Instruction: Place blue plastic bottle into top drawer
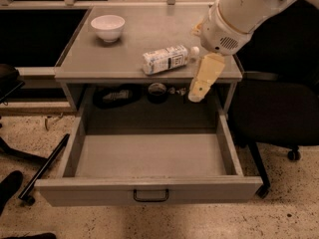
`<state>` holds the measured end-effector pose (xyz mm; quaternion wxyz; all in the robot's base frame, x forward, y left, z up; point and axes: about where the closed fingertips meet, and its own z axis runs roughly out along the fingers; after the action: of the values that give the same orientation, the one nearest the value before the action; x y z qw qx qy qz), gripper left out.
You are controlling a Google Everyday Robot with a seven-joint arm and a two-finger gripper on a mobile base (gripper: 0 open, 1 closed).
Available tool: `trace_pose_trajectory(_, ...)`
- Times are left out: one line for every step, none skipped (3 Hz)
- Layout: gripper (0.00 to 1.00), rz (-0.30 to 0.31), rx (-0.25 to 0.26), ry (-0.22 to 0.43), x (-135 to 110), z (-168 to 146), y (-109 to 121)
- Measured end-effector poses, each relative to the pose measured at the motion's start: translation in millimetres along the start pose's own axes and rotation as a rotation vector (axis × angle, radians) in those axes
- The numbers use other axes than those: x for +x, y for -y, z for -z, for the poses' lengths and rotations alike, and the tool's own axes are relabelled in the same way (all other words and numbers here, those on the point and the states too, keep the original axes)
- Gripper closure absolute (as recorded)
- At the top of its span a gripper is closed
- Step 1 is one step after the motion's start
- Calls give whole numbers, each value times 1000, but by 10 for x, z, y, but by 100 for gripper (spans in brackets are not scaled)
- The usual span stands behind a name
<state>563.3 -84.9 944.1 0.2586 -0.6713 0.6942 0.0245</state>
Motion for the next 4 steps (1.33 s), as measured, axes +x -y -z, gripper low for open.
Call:
trace_pose_trajectory(0, -22, 50, -1, 18, -167, 507)
trace_pose_trajectory(0, -85, 156, -15, 75, -363, 1194)
trace_pose_trajectory(0, -138, 189, -11, 215, -678, 1645)
trace_pose_trajectory(0, -161, 135, -2, 371, -1138, 1832)
